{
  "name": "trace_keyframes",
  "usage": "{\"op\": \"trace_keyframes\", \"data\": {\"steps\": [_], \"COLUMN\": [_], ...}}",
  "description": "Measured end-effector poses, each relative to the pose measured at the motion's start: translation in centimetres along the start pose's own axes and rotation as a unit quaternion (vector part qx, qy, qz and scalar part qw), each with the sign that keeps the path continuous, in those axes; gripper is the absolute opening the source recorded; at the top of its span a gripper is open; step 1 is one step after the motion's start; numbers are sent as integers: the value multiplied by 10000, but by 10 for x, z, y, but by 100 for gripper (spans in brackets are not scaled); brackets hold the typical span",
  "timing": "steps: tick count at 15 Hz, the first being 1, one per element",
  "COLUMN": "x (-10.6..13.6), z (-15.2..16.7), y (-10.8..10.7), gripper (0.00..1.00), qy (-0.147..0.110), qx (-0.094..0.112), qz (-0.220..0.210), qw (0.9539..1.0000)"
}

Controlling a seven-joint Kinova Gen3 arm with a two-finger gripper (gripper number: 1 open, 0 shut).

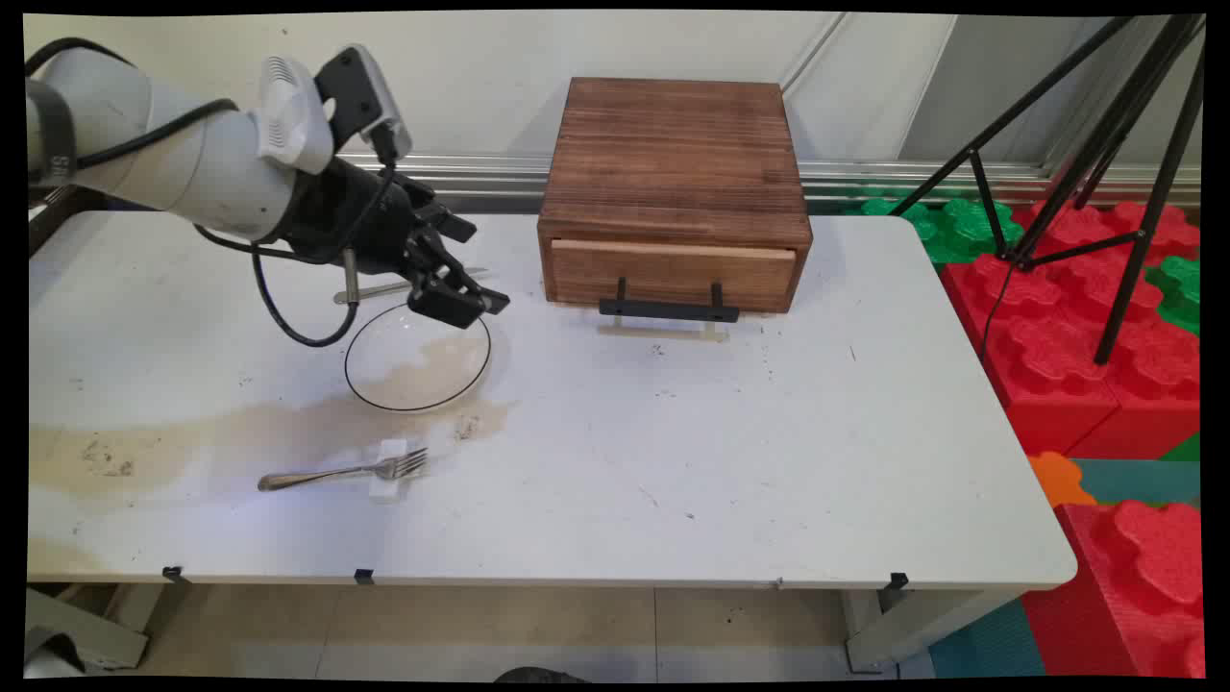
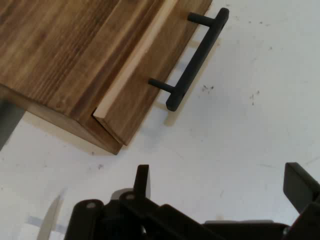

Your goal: Open the drawer

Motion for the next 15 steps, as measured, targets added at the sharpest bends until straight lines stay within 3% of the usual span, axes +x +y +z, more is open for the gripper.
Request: {"op": "trace_keyframes", "data": {"steps": [6,15], "x": [25,71], "z": [22,97], "y": [11,25], "gripper": [100,100], "qy": [-330,-913], "qx": [-74,-12], "qz": [174,432], "qw": [9993,9949]}}
